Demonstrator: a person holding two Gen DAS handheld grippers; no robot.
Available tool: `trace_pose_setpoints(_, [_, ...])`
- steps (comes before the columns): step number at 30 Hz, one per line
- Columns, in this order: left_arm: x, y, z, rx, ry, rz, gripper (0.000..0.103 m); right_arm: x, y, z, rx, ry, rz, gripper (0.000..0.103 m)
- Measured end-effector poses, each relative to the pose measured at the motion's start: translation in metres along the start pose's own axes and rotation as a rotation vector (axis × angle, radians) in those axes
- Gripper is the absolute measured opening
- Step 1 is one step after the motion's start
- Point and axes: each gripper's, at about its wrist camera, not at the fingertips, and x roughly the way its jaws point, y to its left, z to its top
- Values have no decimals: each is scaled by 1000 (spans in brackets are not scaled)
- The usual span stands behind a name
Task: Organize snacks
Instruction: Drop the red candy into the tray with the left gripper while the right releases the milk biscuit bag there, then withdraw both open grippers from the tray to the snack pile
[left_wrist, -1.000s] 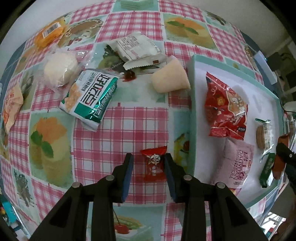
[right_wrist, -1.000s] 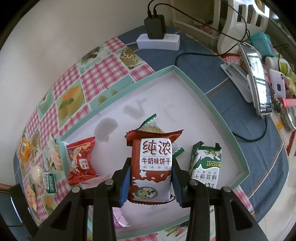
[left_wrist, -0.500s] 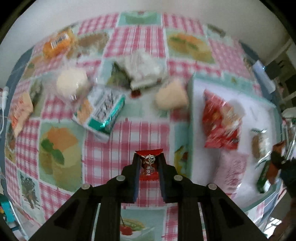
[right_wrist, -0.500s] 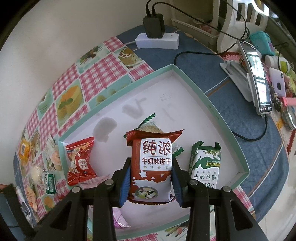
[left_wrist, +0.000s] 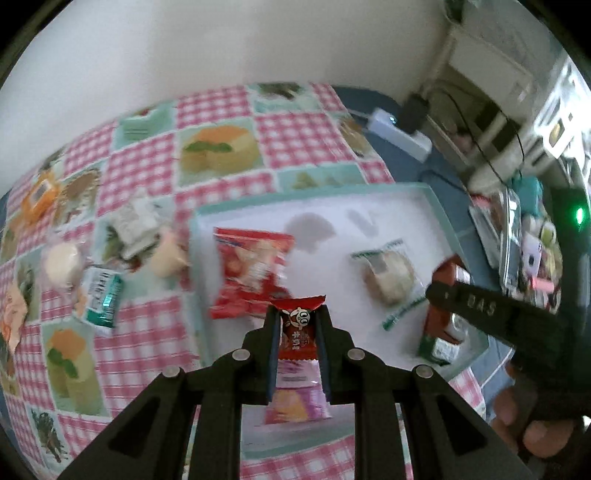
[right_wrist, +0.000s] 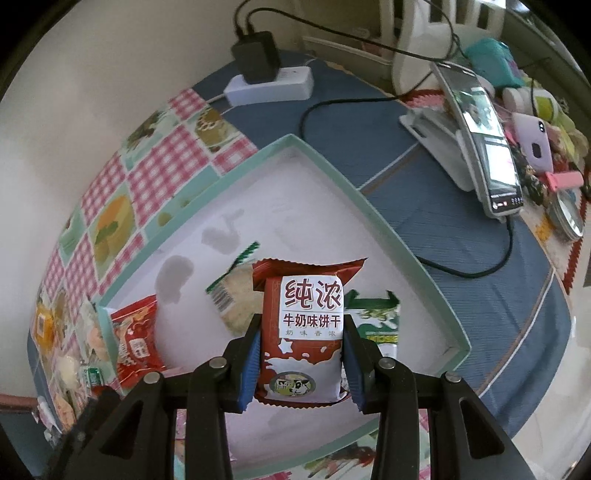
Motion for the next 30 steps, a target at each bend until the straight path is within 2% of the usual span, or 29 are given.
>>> trace_pose_setpoints(5, [7, -11, -4, 20, 25, -35, 21, 2, -7, 3, 11, 4, 0, 42])
trace_pose_setpoints(6, [6, -11, -6, 19, 27, -36, 26, 2, -7, 2, 11, 5, 0, 42])
trace_pose_setpoints(7, [5, -9, -5, 11, 23, -32, 39, 2, -7, 2, 10, 6, -1, 42])
trace_pose_setpoints(9, [5, -2, -3, -14, 16, -23, 55, 3, -6, 2, 7, 9, -2, 42])
trace_pose_setpoints(12, [2, 15, -1, -71, 7, -8, 57, 5, -5, 1, 4, 15, -6, 42])
trace_pose_setpoints(14, [0, 26, 0, -106, -1, 18, 63, 7, -5, 1, 1, 18, -17, 43])
trace_pose_setpoints(16, [-2, 40, 0, -153, -6, 61, 76, 8, -4, 1, 0, 19, -20, 45])
trace_pose_setpoints(19, [-3, 65, -1, -231, 1, 115, 77, 9, -3, 1, -3, 17, -22, 55])
trace_pose_setpoints(20, [-3, 73, -2, -256, 3, 126, 78, 9, -2, 1, -7, 14, -29, 64])
trace_pose_setpoints(21, [-3, 81, -4, -280, 6, 133, 79, 9, -1, 0, -10, 12, -33, 68])
trace_pose_setpoints(23, [-3, 99, -7, -339, 19, 145, 79, 8, 0, 0, -18, 6, -39, 69])
trace_pose_setpoints(26, [-5, 122, -12, -412, 27, 161, 80, 7, 4, -1, -37, -6, -51, 79])
trace_pose_setpoints(28, [-7, 135, -15, -445, 27, 177, 90, 4, 10, -3, -63, -20, -59, 81])
trace_pose_setpoints(30, [-9, 148, -19, -481, 31, 183, 92, 2, 20, -6, -94, -32, -64, 86])
